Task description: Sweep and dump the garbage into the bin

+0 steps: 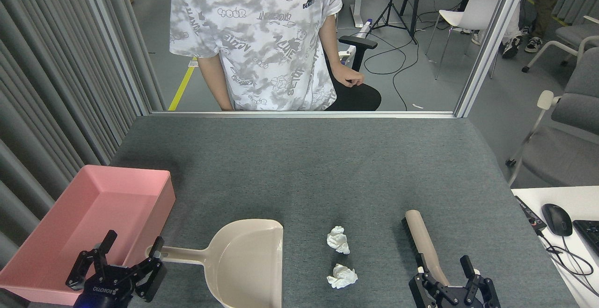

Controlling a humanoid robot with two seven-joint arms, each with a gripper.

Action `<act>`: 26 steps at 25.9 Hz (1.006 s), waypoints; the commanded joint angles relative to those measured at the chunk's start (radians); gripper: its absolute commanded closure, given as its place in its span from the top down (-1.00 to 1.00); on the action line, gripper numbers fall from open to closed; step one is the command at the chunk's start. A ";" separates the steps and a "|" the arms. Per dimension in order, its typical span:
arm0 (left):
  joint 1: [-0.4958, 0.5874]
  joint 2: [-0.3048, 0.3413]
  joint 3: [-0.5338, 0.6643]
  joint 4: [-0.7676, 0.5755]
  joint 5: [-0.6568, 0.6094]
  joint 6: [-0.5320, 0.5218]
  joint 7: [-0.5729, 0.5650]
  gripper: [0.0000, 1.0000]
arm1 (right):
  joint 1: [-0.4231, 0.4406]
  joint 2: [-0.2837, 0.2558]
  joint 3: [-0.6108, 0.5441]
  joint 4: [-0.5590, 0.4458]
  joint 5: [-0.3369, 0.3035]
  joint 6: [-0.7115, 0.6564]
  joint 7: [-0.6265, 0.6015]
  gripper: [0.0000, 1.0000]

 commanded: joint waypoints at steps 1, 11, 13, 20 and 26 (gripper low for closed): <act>-0.001 0.000 0.000 0.000 0.000 0.000 0.000 1.00 | 0.002 0.000 0.000 -0.002 0.000 0.000 0.003 0.98; 0.003 0.000 -0.002 0.000 0.006 -0.011 -0.014 1.00 | 0.037 -0.002 -0.003 -0.025 0.000 -0.002 0.004 0.98; 0.003 0.000 -0.002 0.002 0.006 0.002 -0.026 1.00 | 0.051 -0.005 -0.006 -0.034 0.000 -0.002 0.006 0.98; -0.002 0.000 0.005 0.002 0.008 0.003 -0.112 1.00 | 0.091 -0.017 -0.012 -0.036 0.000 -0.011 0.008 0.98; 0.007 -0.006 0.005 0.002 0.023 0.005 -0.101 1.00 | 0.121 -0.014 -0.014 -0.036 0.002 -0.014 0.004 0.98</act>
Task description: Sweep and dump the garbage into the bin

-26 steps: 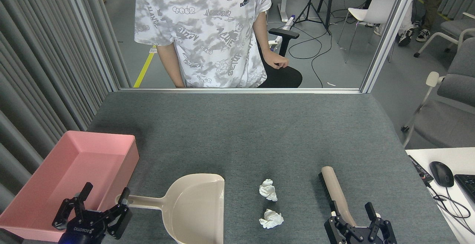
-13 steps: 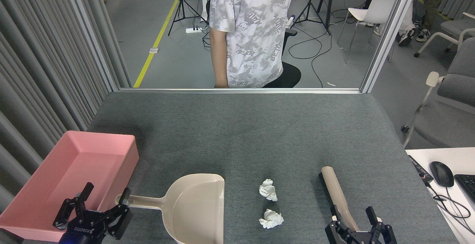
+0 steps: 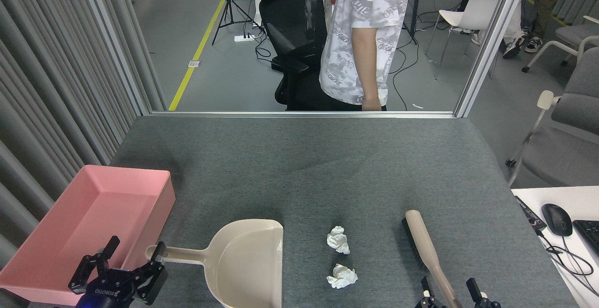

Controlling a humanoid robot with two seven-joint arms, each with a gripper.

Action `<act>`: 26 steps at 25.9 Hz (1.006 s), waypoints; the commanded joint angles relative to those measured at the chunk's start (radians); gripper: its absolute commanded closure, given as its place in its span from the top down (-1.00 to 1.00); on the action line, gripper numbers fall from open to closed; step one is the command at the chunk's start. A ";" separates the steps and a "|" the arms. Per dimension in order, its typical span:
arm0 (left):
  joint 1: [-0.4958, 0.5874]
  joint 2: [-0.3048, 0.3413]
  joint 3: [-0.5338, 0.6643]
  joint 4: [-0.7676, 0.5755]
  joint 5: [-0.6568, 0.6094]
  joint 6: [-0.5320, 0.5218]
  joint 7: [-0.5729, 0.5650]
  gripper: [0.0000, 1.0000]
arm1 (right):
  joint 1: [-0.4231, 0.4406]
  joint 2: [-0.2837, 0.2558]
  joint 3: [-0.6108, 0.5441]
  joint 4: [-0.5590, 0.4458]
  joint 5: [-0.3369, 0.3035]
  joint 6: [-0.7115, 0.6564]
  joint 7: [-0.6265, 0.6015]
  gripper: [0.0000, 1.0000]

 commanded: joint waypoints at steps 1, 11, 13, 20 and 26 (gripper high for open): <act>0.005 -0.017 0.001 0.000 0.036 0.002 0.011 1.00 | 0.019 0.000 -0.001 0.000 -0.001 -0.001 -0.005 0.98; 0.040 -0.067 -0.004 0.005 0.628 0.082 -0.008 1.00 | 0.039 0.001 -0.038 0.000 0.001 -0.020 -0.005 0.98; 0.046 -0.070 -0.005 0.006 0.683 0.082 -0.014 1.00 | 0.039 0.001 -0.038 0.000 0.001 -0.020 -0.005 0.98; 0.054 -0.118 -0.010 0.003 0.801 0.091 -0.126 1.00 | 0.041 0.001 -0.046 0.001 0.001 -0.021 -0.005 0.98; 0.049 -0.143 -0.038 0.055 0.803 0.092 -0.129 1.00 | 0.041 0.000 -0.047 0.001 0.001 -0.021 -0.003 0.98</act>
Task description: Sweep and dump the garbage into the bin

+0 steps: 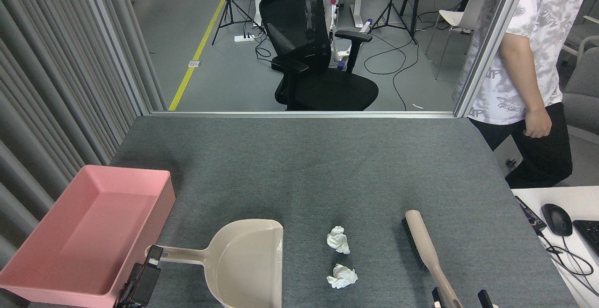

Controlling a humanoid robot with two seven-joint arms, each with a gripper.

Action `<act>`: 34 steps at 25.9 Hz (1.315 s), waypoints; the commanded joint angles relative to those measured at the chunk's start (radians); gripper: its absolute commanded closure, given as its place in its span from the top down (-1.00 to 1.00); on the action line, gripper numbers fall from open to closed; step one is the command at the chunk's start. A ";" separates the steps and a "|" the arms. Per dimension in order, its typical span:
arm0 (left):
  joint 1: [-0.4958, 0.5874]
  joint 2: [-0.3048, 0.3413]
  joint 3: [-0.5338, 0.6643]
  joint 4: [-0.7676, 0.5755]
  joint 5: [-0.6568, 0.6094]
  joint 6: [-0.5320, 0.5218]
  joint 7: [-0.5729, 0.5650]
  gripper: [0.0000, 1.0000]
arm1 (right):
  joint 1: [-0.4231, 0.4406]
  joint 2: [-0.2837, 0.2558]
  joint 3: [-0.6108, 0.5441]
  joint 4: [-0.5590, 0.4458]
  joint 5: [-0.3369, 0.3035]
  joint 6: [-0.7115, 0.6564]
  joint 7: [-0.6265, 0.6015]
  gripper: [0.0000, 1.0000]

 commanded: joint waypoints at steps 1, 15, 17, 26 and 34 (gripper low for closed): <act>-0.007 -0.020 -0.017 0.042 0.003 -0.002 -0.002 1.00 | 0.000 -0.001 -0.001 0.000 0.000 0.000 0.002 0.98; -0.125 -0.048 -0.008 0.269 0.005 -0.031 0.012 1.00 | 0.002 -0.003 -0.002 0.000 0.000 0.002 0.004 0.98; -0.148 -0.046 -0.006 0.290 0.005 -0.032 0.012 1.00 | 0.002 -0.003 -0.007 0.000 0.000 0.000 0.004 0.98; -0.191 -0.046 -0.003 0.312 0.009 -0.034 0.029 0.92 | 0.009 -0.001 -0.019 0.002 0.000 0.000 0.004 0.98; -0.223 -0.044 -0.004 0.359 0.005 -0.037 0.055 0.95 | 0.015 -0.001 -0.022 0.002 0.000 0.000 0.002 0.98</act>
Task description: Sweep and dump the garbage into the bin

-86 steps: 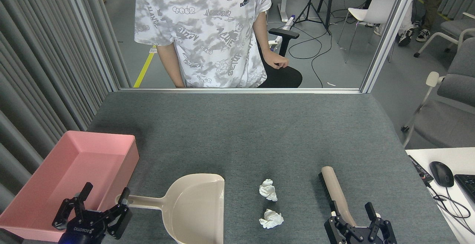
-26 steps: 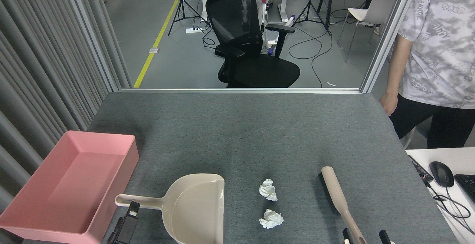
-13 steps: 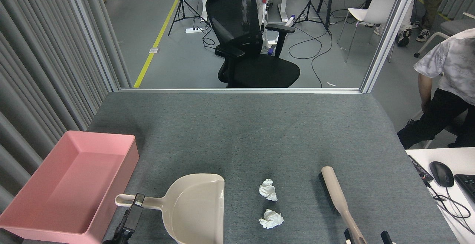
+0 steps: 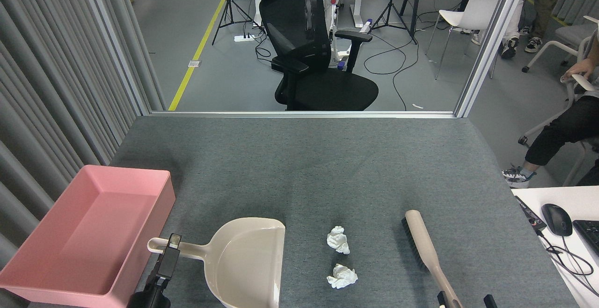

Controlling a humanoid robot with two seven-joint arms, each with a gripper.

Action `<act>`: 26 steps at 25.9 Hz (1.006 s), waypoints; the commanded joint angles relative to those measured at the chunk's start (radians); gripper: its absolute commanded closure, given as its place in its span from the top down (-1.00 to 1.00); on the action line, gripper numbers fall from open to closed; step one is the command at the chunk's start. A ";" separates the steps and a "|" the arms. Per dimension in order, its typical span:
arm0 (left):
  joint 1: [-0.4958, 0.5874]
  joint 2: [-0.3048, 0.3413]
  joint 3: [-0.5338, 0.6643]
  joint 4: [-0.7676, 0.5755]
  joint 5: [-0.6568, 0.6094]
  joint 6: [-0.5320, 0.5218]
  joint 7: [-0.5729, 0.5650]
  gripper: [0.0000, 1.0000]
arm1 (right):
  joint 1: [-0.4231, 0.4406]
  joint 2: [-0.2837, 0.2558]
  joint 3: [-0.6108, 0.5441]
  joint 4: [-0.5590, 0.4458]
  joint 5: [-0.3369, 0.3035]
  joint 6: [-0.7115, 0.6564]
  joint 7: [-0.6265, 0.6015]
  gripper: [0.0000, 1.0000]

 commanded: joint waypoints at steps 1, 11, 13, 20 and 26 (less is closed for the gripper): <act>-0.015 0.001 -0.001 0.017 -0.005 -0.004 0.004 0.95 | 0.002 0.000 -0.001 -0.001 0.000 -0.001 -0.004 0.98; -0.057 0.012 -0.001 0.118 -0.017 -0.026 0.020 0.98 | 0.006 0.002 -0.021 -0.001 0.000 -0.001 -0.006 0.98; -0.060 0.010 -0.001 0.118 -0.015 -0.026 0.026 0.98 | 0.009 0.002 -0.022 -0.001 0.000 -0.005 -0.006 0.98; -0.084 0.010 -0.001 0.118 -0.017 -0.029 0.058 0.77 | 0.011 0.002 -0.032 -0.001 0.000 -0.011 -0.006 0.98; -0.080 0.012 -0.007 0.121 -0.017 -0.049 0.056 -0.06 | 0.011 0.002 -0.038 -0.001 0.000 -0.011 -0.006 0.98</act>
